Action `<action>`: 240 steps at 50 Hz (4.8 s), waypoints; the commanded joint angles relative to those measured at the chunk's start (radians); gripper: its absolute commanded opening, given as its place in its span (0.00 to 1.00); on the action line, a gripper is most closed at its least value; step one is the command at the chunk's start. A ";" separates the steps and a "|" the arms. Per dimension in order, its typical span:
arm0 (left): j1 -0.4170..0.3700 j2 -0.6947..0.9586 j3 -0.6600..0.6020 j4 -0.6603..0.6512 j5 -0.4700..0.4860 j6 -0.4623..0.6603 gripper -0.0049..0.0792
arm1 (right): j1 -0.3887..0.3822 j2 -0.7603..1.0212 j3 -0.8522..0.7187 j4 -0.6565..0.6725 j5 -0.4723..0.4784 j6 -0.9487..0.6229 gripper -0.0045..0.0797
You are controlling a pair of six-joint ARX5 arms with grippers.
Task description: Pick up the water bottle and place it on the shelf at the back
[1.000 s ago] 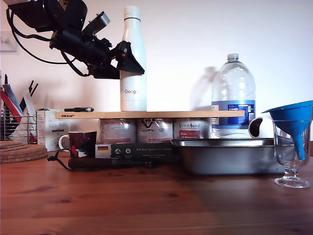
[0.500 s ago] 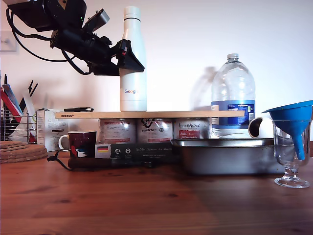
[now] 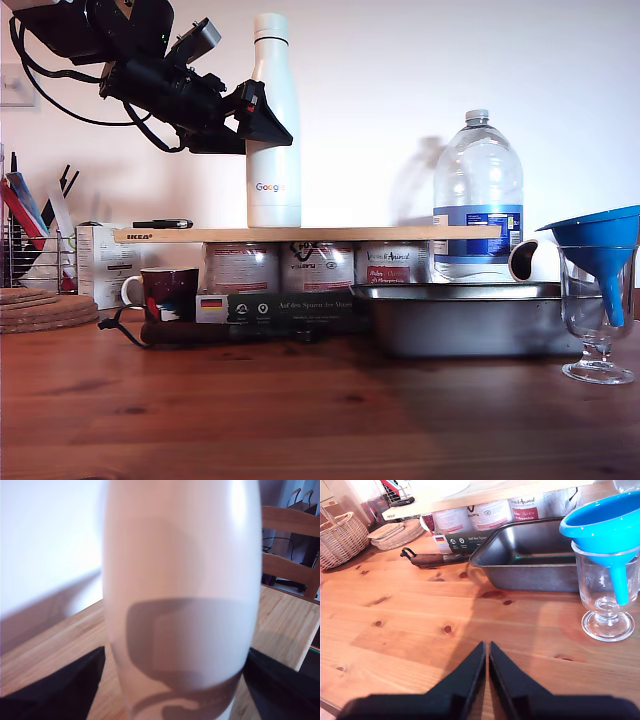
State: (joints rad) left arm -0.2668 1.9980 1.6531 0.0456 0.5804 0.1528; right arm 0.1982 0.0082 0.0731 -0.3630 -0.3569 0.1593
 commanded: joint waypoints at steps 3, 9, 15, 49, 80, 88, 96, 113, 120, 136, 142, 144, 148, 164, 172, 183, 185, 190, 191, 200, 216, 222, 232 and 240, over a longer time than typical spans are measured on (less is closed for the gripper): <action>0.008 -0.024 0.010 0.007 0.016 -0.005 0.97 | 0.005 -0.006 -0.005 0.006 0.000 0.000 0.04; 0.010 -0.035 0.010 0.006 0.016 -0.006 0.97 | 0.005 -0.006 -0.005 0.006 0.000 0.000 0.04; 0.012 -0.050 0.010 0.002 0.014 -0.006 0.97 | 0.005 -0.006 -0.005 0.006 0.000 0.000 0.04; 0.023 -0.100 0.010 -0.081 0.020 0.014 0.97 | 0.005 -0.006 -0.005 0.006 0.000 0.000 0.04; 0.057 -0.149 0.009 -0.165 0.074 0.042 0.97 | 0.005 -0.006 -0.005 0.006 0.000 0.000 0.04; 0.064 -0.175 0.009 -0.203 0.074 0.058 0.97 | 0.005 -0.006 -0.005 0.006 0.000 0.000 0.04; 0.069 -0.198 0.009 -0.241 0.074 0.058 0.97 | 0.005 -0.006 -0.005 0.006 0.000 0.000 0.04; 0.069 -0.284 0.008 -0.343 0.065 0.060 0.97 | 0.005 -0.006 -0.005 0.006 0.000 0.000 0.04; 0.069 -0.323 0.009 -0.411 0.058 0.051 0.97 | 0.005 -0.006 -0.005 0.006 0.000 0.000 0.04; 0.071 -0.336 0.009 -0.545 0.064 0.020 0.97 | 0.005 -0.006 -0.005 0.006 0.000 0.000 0.04; 0.060 -0.336 0.009 -0.575 0.058 0.024 0.93 | 0.005 -0.006 -0.005 0.006 0.000 0.000 0.04; 0.056 -0.336 0.009 -0.582 0.058 0.024 0.87 | 0.005 -0.006 -0.005 0.006 0.000 0.000 0.04; 0.052 -0.336 0.010 -0.599 0.052 0.024 0.61 | 0.005 -0.006 -0.005 0.006 0.000 0.000 0.04; 0.051 -0.336 0.010 -0.606 0.037 0.001 0.03 | 0.005 -0.006 -0.005 0.006 0.000 0.000 0.04; 0.051 -0.344 0.010 -0.589 -0.016 0.014 0.03 | 0.005 -0.006 -0.005 0.006 0.000 0.000 0.04; 0.049 -0.375 0.010 -0.555 -0.075 0.024 0.03 | 0.005 -0.006 -0.005 0.006 0.000 0.000 0.04; 0.049 -0.383 0.010 -0.557 -0.078 0.024 0.03 | 0.005 -0.006 -0.005 0.006 0.000 -0.004 0.04; 0.049 -0.396 0.010 -0.552 -0.078 0.032 0.03 | 0.004 -0.006 -0.004 0.021 0.051 -0.098 0.04; 0.049 -0.398 0.010 -0.549 -0.083 0.035 0.03 | 0.004 -0.006 -0.003 0.019 0.063 -0.109 0.04; 0.049 -0.413 0.007 -0.542 -0.095 0.056 0.03 | 0.002 -0.006 -0.003 0.039 0.245 -0.108 0.04; 0.056 -0.486 -0.088 -0.440 -0.120 0.056 0.03 | 0.002 -0.006 -0.003 0.090 0.385 -0.115 0.04; 0.055 -0.537 -0.166 -0.359 -0.122 0.044 0.03 | 0.002 -0.006 -0.003 0.093 0.395 -0.117 0.04; 0.055 -0.637 -0.363 -0.225 -0.144 0.004 0.03 | 0.002 -0.006 -0.003 0.114 0.394 -0.140 0.04; 0.055 -0.728 -0.547 -0.103 -0.172 -0.024 0.03 | 0.002 -0.006 -0.003 0.127 0.394 -0.142 0.04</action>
State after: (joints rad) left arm -0.2134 1.2938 1.1633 -0.0906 0.4133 0.1387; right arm 0.1982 0.0082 0.0731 -0.2508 0.0364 0.0238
